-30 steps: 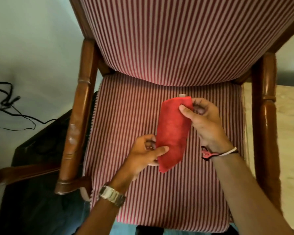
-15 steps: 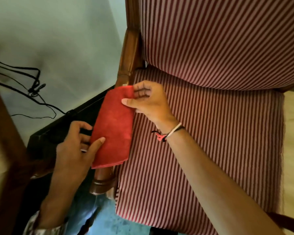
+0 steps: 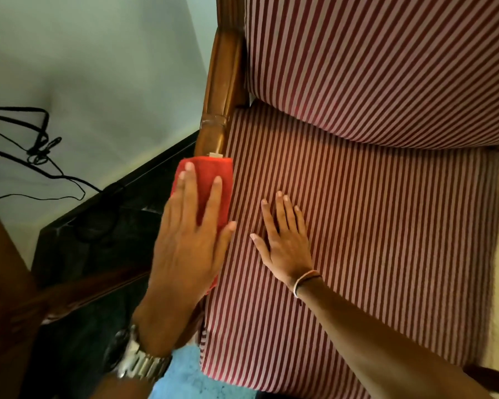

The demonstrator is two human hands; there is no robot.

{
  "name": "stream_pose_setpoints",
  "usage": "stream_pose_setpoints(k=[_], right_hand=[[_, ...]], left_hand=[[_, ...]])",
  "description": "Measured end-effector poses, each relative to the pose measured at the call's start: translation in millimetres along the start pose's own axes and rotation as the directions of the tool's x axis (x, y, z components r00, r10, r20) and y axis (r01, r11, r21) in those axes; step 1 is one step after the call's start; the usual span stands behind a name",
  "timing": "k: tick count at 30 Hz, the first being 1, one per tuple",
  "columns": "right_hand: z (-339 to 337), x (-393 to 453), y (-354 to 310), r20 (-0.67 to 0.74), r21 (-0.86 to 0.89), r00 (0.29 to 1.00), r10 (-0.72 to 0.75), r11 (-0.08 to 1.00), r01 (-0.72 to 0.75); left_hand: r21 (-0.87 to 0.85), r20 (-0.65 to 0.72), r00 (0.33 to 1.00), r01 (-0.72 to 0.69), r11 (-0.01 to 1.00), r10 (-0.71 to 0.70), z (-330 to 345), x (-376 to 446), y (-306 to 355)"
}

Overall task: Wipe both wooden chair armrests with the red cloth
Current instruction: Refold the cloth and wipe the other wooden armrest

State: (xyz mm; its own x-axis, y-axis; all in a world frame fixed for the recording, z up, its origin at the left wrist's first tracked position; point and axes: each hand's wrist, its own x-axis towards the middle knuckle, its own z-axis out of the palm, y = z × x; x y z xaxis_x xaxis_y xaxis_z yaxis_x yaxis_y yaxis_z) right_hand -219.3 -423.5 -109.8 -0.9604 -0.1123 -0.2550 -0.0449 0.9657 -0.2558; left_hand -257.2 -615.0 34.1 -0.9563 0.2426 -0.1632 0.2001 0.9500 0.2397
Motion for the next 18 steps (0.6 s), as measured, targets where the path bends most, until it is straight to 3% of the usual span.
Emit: stream_pose_setpoints(k=[3,8,15,18], right_hand=[[11.9,3.7,5.3,-0.031,-0.035,0.999,-0.014,0.999,0.013],[14.4,5.0,5.7,-0.030,-0.063,1.000,-0.006,0.998,0.004],[9.4,5.6,5.8,0.003,-0.065,1.000,-0.006,0.998,0.006],[10.3,5.4,3.9,0.006,-0.069,1.000,0.005,0.998,-0.004]], left_hand=[[0.118,-0.018,0.999,-0.034,0.992,0.037,15.9,25.4,-2.2],[0.092,-0.072,0.997,-0.023,0.996,0.029,12.3,71.1,0.1],[0.100,-0.028,1.000,0.007,0.995,-0.004,28.4,-20.1,-7.8],[0.074,-0.028,1.000,0.003,0.997,-0.001,26.7,-9.4,-12.6]])
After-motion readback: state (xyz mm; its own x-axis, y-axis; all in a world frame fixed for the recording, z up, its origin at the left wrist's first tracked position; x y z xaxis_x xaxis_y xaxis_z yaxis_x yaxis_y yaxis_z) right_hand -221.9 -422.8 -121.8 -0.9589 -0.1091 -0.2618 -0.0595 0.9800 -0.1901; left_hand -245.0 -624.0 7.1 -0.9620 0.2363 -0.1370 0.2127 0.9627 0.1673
